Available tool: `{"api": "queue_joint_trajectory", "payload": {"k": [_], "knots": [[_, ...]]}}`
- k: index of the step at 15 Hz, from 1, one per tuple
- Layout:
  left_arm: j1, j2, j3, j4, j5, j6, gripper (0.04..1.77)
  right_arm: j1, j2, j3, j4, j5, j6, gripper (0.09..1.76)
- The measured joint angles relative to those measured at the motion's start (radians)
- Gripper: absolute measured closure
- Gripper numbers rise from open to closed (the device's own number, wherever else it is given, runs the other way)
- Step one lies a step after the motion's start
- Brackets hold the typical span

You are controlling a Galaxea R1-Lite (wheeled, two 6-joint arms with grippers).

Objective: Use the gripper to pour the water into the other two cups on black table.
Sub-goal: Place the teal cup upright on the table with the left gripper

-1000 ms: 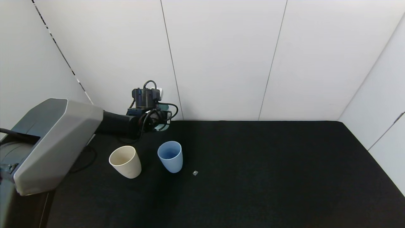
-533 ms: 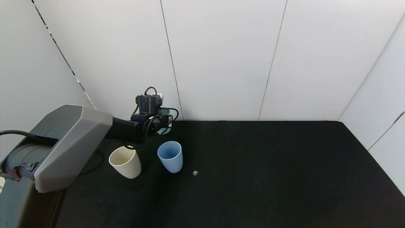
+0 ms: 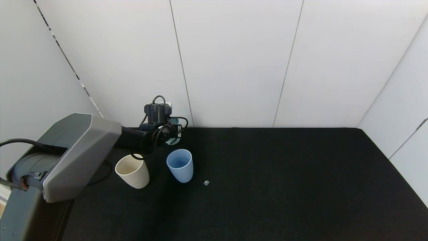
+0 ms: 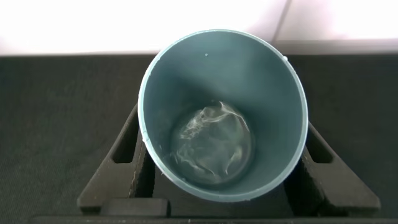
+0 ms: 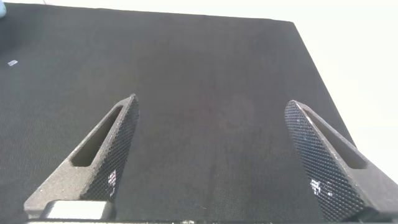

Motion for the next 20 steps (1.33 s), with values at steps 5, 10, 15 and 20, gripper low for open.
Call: {"api": "queue_joint_trajectory", "payload": {"k": [5,10,15,20], "knots": [[-0.003,0.005,-0.001,0.004,0.0,-0.001,0.67,0.0,0.0,0.0,0.0,0.0,0.0,0.14],[-0.001,0.014,-0.001,0.004,0.002,-0.004,0.67,0.0,0.0,0.0,0.0,0.0,0.0,0.14],[-0.002,0.014,-0.001,0.002,0.0,-0.005,0.53,0.0,0.0,0.0,0.0,0.0,0.0,0.14],[-0.003,0.002,0.004,0.004,0.001,-0.005,0.33,0.0,0.0,0.0,0.0,0.0,0.0,0.14]]}}
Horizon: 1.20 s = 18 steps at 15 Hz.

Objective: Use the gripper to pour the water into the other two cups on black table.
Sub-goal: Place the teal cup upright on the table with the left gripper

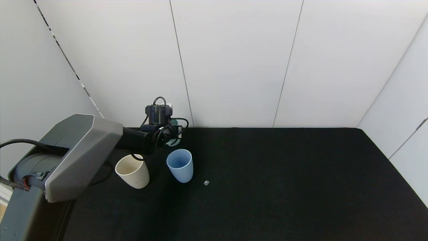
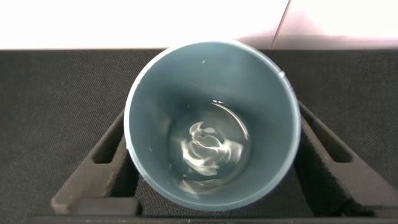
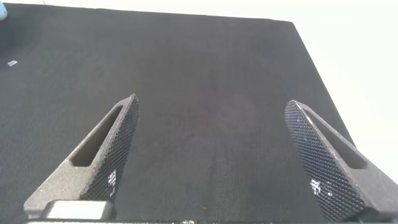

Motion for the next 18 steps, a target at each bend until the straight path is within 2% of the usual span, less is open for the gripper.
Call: {"api": "queue_joint_trajectory", "payload": {"k": [10,14,18], "knots": [[-0.004,-0.141,0.056,0.025,0.011,0.014,0.16,0.0,0.0,0.0,0.0,0.0,0.0,0.14],[-0.016,-0.257,0.16,0.026,0.014,0.013,0.13,0.0,0.0,0.0,0.0,0.0,0.0,0.14],[-0.036,-0.436,0.345,0.023,0.031,0.014,0.12,0.0,0.0,0.0,0.0,0.0,0.0,0.14]]}}
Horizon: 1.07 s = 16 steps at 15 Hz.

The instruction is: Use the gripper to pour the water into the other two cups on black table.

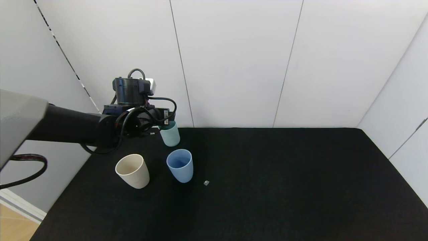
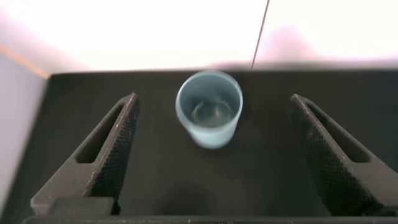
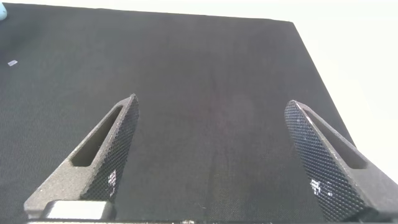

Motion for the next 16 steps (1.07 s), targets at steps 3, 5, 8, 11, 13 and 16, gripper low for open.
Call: {"api": "queue_joint_trajectory", "payload": {"k": [3,5,8,11,13,16], "knots": [[-0.009,-0.161,0.158,-0.003,0.025,0.005,0.11,0.0,0.0,0.0,0.0,0.0,0.0,0.14],[-0.011,-0.271,0.269,-0.001,0.03,0.006,0.11,0.0,0.0,0.0,0.0,0.0,0.0,0.14],[-0.012,-0.436,0.424,-0.001,0.031,0.006,0.11,0.0,0.0,0.0,0.0,0.0,0.0,0.14],[-0.012,-0.602,0.583,-0.007,0.029,0.004,0.1,0.0,0.0,0.0,0.0,0.0,0.0,0.14],[-0.012,-0.714,0.686,-0.012,0.024,0.002,0.1,0.0,0.0,0.0,0.0,0.0,0.0,0.14],[-0.011,-0.863,0.813,-0.014,0.02,-0.003,0.1,0.0,0.0,0.0,0.0,0.0,0.0,0.14]]}}
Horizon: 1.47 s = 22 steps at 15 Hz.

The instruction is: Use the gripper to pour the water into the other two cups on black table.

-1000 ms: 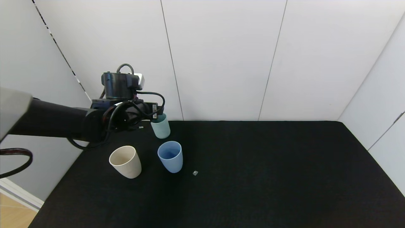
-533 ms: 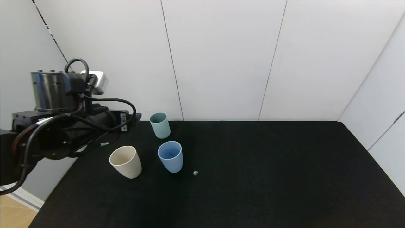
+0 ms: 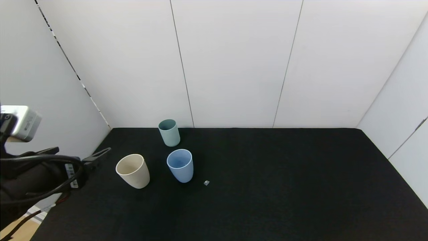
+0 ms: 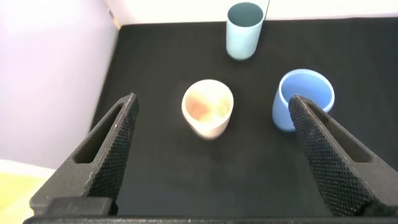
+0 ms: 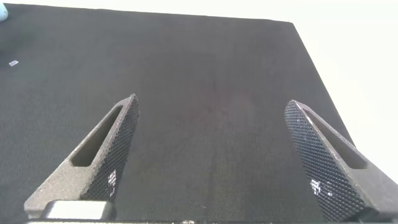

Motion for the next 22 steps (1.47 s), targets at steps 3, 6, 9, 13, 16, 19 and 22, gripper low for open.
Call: {"api": "queue_joint_trajectory", "payload": {"k": [3,6,9,13,16,19,22], "knots": [[0.0,-0.124,0.1,0.007,-0.005,0.0,0.1,0.0,0.0,0.0,0.0,0.0,0.0,0.14],[0.035,-0.246,0.193,0.012,-0.074,0.003,0.1,0.0,0.0,0.0,0.0,-0.001,0.0,0.14],[0.113,-0.383,0.273,0.031,-0.209,0.001,0.09,0.0,0.0,0.0,0.0,0.0,0.0,0.14],[0.22,-0.602,0.348,0.158,-0.324,-0.003,0.09,0.0,0.0,0.0,0.0,0.0,0.0,0.14],[0.276,-0.777,0.366,0.27,-0.364,0.0,0.09,0.0,0.0,0.0,0.0,0.0,0.0,0.14],[0.293,-0.866,0.394,0.298,-0.376,0.001,0.09,0.0,0.0,0.0,0.0,0.0,0.0,0.14],[0.26,-0.957,0.404,0.34,-0.4,0.009,0.09,0.0,0.0,0.0,0.0,0.0,0.0,0.14]]}}
